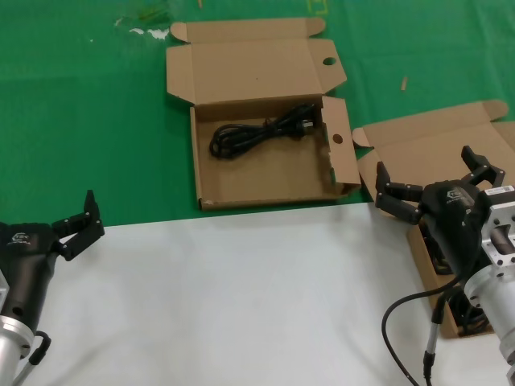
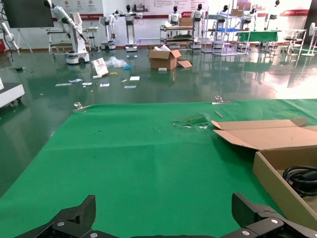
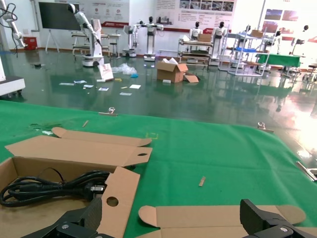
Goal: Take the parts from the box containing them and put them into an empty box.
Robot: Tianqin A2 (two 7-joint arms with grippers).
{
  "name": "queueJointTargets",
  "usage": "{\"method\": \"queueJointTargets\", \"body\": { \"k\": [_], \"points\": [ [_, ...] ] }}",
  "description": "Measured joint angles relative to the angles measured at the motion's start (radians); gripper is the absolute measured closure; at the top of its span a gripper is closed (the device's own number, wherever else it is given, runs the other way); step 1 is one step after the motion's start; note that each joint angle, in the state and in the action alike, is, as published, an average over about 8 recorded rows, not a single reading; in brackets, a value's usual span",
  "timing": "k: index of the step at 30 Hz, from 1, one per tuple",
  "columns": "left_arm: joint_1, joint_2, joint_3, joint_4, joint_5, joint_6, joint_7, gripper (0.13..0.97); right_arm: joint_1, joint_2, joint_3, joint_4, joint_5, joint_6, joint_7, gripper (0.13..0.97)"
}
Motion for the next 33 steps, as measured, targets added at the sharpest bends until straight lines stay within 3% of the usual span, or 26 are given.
{"method": "queueJointTargets", "body": {
  "k": [33],
  "points": [
    [0.0, 0.0, 0.0, 0.0, 0.0, 0.0, 0.0, 0.132, 0.0, 0.0, 0.0, 0.0, 0.0, 0.0, 0.0, 0.129]
  ]
}}
